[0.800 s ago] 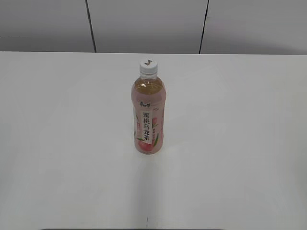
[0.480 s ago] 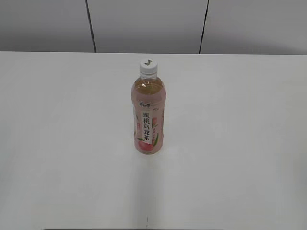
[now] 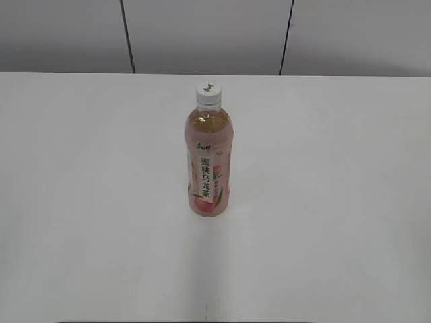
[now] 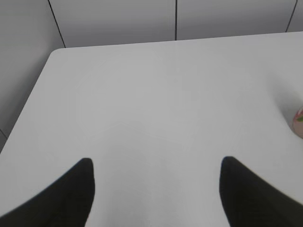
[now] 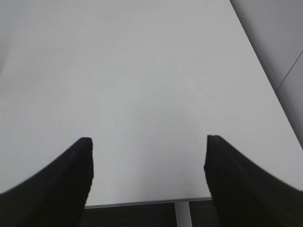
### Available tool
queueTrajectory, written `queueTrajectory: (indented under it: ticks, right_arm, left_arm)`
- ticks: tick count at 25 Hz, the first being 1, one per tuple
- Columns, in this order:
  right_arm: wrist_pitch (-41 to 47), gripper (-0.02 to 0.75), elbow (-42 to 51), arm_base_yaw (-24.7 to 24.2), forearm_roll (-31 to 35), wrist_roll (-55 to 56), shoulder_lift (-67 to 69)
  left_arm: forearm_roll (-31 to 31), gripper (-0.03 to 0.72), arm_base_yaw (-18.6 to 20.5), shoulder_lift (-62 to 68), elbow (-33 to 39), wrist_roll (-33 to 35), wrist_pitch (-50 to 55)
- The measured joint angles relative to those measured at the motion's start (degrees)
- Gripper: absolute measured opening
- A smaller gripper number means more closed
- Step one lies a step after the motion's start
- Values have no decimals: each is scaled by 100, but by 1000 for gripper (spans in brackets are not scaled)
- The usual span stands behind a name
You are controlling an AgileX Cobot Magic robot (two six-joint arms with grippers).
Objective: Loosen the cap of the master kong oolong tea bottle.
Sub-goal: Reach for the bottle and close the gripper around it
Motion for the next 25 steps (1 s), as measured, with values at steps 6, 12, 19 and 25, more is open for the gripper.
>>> queueTrajectory:
  ticks: [6, 12, 19, 25]
  right_arm:
    - [0, 556, 0, 0, 0, 0, 0]
    - [0, 556, 0, 0, 88, 85, 0]
    - [0, 556, 0, 0, 107, 128, 0]
    - [0, 556, 0, 0, 112, 133, 0]
  left_arm:
    - [-3, 496, 0, 0, 0, 0, 0]
    - [-452, 494, 0, 190, 0, 332, -26]
    - [-778, 491, 0, 583, -29, 655, -175]
    - [-1050, 491, 0, 583, -34, 818, -2127]
